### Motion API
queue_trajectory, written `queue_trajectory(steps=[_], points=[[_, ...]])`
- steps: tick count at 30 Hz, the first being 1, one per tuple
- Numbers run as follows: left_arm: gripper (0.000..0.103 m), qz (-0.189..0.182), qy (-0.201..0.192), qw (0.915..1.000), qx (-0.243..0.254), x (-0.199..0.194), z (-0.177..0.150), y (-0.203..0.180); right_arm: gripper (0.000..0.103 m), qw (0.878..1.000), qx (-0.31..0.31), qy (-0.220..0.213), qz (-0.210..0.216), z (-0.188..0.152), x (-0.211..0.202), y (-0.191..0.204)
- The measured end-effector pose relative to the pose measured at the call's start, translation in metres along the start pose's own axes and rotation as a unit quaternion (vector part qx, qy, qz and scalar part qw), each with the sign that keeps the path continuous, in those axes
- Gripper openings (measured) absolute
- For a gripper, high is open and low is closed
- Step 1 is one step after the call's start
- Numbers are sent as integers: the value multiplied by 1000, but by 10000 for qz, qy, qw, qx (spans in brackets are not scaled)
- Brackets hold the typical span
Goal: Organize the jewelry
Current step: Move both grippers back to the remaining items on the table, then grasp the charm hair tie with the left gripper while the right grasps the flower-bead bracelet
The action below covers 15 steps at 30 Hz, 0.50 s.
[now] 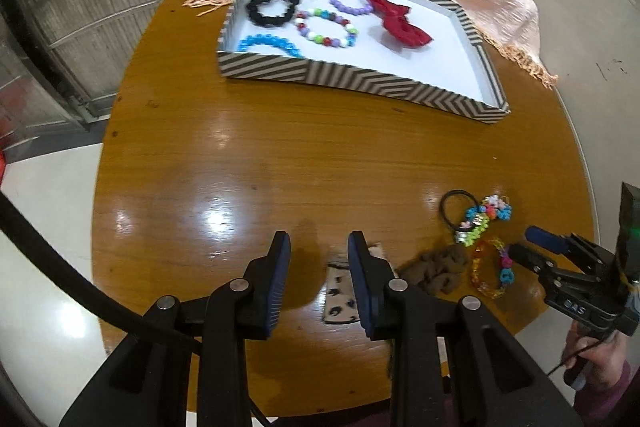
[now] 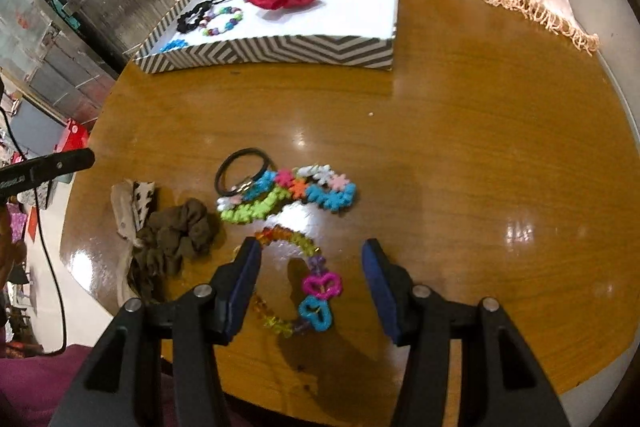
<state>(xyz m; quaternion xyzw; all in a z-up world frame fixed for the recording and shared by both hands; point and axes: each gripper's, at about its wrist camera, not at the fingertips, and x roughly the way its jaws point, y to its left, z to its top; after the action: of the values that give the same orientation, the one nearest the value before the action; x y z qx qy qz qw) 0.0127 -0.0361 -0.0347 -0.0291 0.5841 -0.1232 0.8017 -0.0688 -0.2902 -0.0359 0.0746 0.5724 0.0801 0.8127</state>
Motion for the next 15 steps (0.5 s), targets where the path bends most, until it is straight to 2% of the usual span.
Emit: queue_trajectory(steps=[7, 15], points=[[29, -163, 103, 9995, 251, 9, 5, -27, 55, 9987, -435, -20, -274, 15, 16, 7], [32, -562, 366, 9967, 454, 24, 17, -58, 55, 9984, -532, 42, -179, 23, 29, 3]])
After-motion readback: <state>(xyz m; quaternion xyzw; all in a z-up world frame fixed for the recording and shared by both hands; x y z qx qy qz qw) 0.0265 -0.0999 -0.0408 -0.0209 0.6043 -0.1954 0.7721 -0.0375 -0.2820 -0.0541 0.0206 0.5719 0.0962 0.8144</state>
